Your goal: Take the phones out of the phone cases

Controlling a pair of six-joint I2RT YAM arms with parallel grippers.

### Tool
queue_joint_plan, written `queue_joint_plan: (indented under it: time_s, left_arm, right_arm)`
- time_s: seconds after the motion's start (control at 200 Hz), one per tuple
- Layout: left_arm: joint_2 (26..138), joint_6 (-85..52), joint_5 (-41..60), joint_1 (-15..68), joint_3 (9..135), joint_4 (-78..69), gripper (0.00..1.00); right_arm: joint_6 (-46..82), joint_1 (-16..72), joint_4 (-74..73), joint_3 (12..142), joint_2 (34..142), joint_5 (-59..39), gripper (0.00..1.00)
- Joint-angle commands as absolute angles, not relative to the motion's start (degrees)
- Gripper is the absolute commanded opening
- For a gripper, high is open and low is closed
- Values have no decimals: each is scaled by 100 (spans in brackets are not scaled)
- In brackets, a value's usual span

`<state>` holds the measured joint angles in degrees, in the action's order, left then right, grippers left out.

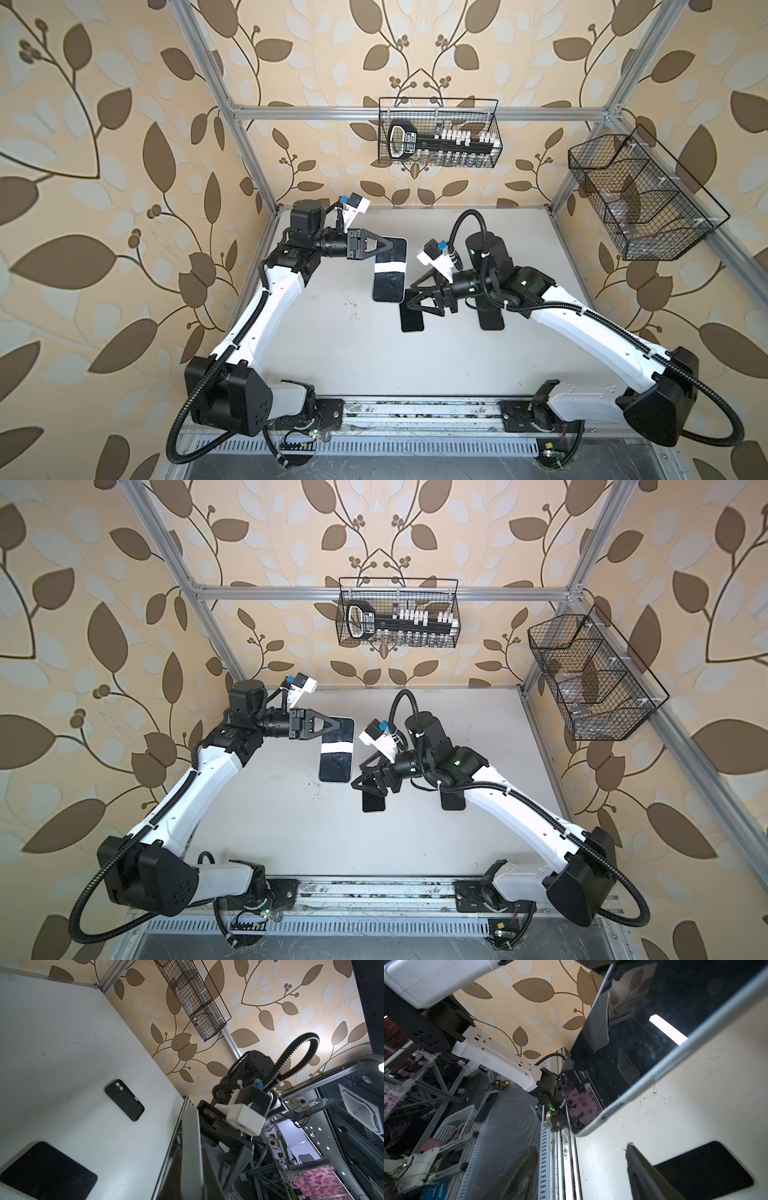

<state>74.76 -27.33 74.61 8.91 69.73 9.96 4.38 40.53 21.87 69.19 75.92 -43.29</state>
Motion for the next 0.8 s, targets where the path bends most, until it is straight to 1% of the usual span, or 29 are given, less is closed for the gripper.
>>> queue_joint_plan:
  time_s: [0.0, 0.1, 0.39, 0.57, 0.795]
  left_arm:
    - [7310, -2536, 7858, 861, 7032, 904, 0]
    - [7303, -2531, 7903, 870, 7031, 905, 0]
    - [7339, -2469, 7988, 887, 7022, 945, 0]
    - [7367, -2385, 8050, 905, 7022, 1045, 0]
    - [7374, -2301, 8053, 923, 7042, 1143, 0]
  right_arm:
    - [-122, 4230, 2727, 7374, 7837, -4264, 68]
    - [-281, 4344, 2911, 7605, 8023, -4252, 68]
    - [-779, 4598, 3585, 8127, 8406, -4010, 57]
    - [-854, 4632, 3643, 8141, 8428, -3890, 50]
    - [-854, 4632, 3621, 8183, 8434, -3791, 48]
